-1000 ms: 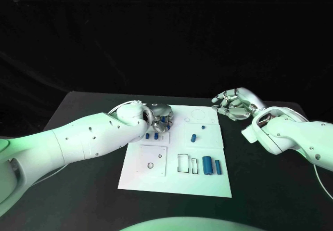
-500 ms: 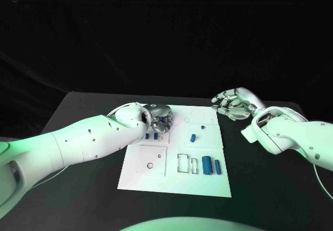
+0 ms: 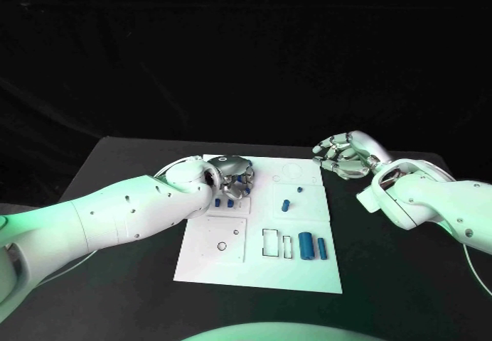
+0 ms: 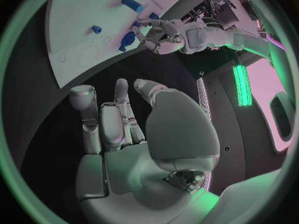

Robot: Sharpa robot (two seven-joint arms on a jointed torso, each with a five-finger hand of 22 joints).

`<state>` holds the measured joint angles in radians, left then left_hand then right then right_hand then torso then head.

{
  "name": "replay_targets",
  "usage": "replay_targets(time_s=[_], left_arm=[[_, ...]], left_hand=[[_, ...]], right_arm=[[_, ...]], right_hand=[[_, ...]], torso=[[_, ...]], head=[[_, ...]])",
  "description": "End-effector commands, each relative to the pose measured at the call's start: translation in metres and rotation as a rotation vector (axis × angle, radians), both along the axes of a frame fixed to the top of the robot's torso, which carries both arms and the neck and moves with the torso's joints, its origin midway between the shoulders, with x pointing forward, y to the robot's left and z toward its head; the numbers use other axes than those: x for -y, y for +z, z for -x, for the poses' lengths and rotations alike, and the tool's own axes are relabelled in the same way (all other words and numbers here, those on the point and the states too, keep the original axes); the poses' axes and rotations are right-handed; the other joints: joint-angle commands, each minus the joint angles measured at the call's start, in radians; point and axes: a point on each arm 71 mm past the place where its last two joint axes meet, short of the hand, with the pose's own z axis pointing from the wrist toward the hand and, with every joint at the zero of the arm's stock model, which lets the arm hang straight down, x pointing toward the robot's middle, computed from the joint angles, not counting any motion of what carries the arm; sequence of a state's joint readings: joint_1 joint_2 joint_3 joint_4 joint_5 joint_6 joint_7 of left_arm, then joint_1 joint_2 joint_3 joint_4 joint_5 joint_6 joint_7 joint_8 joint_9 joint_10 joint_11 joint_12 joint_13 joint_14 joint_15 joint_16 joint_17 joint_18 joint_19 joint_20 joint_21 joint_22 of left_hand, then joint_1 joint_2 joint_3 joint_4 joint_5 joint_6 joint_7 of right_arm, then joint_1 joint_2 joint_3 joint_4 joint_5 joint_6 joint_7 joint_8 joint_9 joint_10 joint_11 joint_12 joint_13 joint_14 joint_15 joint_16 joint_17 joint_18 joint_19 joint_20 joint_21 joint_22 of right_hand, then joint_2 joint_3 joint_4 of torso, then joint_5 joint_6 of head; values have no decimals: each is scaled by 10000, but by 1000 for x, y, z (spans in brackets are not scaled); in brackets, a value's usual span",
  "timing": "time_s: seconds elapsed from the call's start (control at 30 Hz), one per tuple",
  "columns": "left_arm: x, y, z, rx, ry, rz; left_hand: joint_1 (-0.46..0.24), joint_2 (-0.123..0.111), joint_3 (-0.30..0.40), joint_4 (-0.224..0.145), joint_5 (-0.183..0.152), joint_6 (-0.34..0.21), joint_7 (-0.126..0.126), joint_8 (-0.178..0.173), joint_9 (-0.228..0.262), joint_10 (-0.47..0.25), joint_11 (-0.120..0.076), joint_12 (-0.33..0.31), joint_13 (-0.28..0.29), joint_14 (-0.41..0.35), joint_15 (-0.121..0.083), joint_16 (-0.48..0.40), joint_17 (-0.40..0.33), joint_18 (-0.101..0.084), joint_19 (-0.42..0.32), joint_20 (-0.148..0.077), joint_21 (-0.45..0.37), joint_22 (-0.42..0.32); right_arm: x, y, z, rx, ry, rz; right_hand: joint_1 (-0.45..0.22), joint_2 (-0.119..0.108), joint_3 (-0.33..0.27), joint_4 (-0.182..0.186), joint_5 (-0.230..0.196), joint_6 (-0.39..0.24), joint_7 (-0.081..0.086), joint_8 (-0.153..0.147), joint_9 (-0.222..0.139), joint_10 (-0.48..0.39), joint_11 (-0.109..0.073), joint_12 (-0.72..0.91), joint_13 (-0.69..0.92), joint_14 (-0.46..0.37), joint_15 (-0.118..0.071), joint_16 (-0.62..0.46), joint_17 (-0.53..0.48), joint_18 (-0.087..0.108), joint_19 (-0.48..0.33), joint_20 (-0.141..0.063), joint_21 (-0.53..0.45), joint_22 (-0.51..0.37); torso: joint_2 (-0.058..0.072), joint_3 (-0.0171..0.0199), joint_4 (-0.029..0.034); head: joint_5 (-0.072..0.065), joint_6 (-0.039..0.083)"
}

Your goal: Assemble the parts on the task board

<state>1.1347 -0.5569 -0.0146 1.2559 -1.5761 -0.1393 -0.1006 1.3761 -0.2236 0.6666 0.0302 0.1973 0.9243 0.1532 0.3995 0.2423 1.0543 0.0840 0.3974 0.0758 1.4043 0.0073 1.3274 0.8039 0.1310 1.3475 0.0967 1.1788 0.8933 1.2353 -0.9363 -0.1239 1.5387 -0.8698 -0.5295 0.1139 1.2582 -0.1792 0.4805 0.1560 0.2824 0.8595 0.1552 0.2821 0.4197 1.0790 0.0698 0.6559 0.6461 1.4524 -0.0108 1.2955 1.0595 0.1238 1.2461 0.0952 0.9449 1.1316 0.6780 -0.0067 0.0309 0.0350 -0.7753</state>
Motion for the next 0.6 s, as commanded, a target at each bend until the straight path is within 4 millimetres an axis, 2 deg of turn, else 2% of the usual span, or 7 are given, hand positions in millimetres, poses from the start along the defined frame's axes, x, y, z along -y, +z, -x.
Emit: replay_targets(time_s=[0.03,0.23,0.37,0.6], left_arm=[[-5,-3,3,-244,144,186],[-10,10,4,-57,250,662],[-14,18,5,5,341,889],[-22,28,7,110,489,1121]], left_hand=[[9,55,44,-31,-23,56,17,-57,2,103,0,-44,4,8,-69,18,27,-55,41,-16,57,30],[15,39,49,-53,-21,70,23,-81,-3,132,3,-96,-4,14,-66,22,24,-57,49,-30,71,51],[14,36,52,-63,-19,92,27,-95,-4,167,4,-130,-7,20,-67,25,17,-59,54,-38,78,59],[16,30,56,-74,-18,104,30,-108,-6,189,7,-160,-10,21,-63,22,-7,-58,59,-54,88,73]], right_arm=[[-1,0,0,104,123,38],[-1,-1,0,98,103,45],[0,-1,0,88,87,48],[2,-2,0,84,45,59]], right_hand=[[-76,-5,62,-7,34,43,-16,-5,2,-6,-47,-38,-17,-78,11,-62,-9,101,-4,13,-40,-2],[-76,-5,62,-7,34,43,-16,-5,2,-6,-47,-38,-17,-78,11,-62,-9,101,-4,13,-40,-2],[-76,-5,62,-7,34,43,-16,-5,2,-6,-47,-38,-17,-78,11,-62,-9,101,-4,13,-40,-2],[-76,-5,62,-7,34,43,-16,-5,2,-6,-47,-38,-17,-78,11,-62,-9,101,-4,13,-40,-2]], torso=[[-24,-1,16],[-16,-13,13],[-23,3,14],[4,-8,19]], head=[[6,25],[-5,83],[4,99],[3,124]])
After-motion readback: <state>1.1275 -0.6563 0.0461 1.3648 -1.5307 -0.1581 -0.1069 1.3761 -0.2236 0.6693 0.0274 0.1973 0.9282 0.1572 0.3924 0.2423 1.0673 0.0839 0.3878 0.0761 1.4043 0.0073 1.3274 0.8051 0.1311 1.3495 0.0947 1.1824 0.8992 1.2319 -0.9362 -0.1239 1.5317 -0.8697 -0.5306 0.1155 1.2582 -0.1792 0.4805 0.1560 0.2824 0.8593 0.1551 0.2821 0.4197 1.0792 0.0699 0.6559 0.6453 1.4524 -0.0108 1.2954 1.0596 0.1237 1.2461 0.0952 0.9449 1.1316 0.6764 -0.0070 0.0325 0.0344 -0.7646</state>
